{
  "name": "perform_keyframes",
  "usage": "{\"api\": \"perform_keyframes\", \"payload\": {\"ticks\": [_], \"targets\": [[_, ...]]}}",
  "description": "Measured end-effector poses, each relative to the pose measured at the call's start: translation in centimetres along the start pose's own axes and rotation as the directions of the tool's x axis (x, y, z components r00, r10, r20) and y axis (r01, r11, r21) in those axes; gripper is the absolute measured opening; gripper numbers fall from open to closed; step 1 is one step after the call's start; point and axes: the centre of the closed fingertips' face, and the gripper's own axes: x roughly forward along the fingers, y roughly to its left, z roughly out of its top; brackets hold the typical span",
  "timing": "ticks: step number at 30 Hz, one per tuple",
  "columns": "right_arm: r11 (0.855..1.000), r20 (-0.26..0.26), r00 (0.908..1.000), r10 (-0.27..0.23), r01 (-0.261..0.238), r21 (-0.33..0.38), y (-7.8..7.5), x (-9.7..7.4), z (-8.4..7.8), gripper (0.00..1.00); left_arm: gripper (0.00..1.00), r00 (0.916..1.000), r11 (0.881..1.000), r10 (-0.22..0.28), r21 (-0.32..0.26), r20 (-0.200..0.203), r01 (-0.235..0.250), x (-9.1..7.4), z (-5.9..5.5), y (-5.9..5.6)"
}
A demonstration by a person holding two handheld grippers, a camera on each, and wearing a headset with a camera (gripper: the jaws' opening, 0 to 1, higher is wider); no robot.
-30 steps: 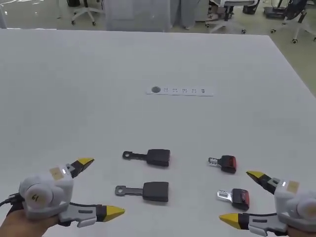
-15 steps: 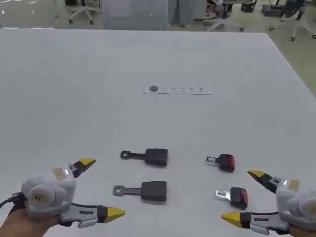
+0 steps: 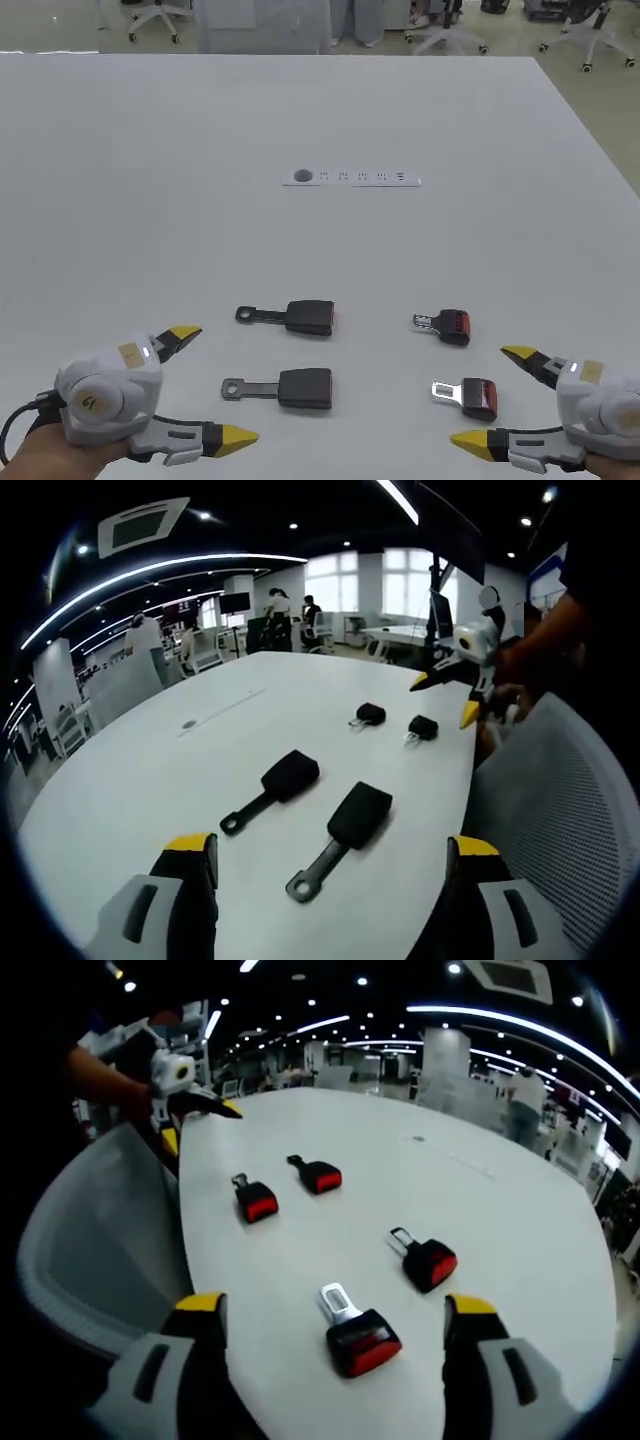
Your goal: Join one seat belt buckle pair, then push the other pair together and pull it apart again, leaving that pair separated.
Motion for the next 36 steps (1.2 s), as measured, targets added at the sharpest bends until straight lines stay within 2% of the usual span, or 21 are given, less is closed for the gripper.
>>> {"api": "perform_keyframes", "payload": {"ticks": [11,16,22,27,31,36], "targets": [[0.999,-0.039,0.9984,0.04,-0.04,-0.001,-0.4,0.9,-1.2,0.85,0.92,0.9976,0.998,-0.052,0.037,-0.045,0.054,2.6,-0.8,-0.4],[0.998,-0.072,0.9954,0.064,-0.064,-0.001,-0.6,1.3,-2.0,0.84,0.91,0.9951,0.996,-0.077,0.042,-0.061,0.08,3.8,-1.1,-0.4],[0.995,-0.097,0.9903,0.099,-0.099,0.007,-0.7,1.6,-2.6,0.81,0.87,0.9896,0.992,-0.103,0.067,-0.101,0.11,5.4,-1.6,-0.7],[0.992,-0.112,0.9861,0.122,-0.122,0.008,-0.9,1.8,-3.0,0.78,0.85,0.9852,0.988,-0.129,0.066,-0.113,0.137,6.5,-1.8,-0.7],[0.99,-0.14,0.9801,0.141,-0.142,0.004,-1.0,1.9,-3.6,0.74,0.82,0.9783,0.984,-0.146,0.078,-0.147,0.159,7.4,-2.4,-0.9],[0.985,-0.154,0.9738,0.167,-0.17,-0.007,-1.1,2.2,-3.7,0.73,0.8,0.9719,0.978,-0.174,0.089,-0.158,0.19,8.6,-2.6,-1.2]]}}
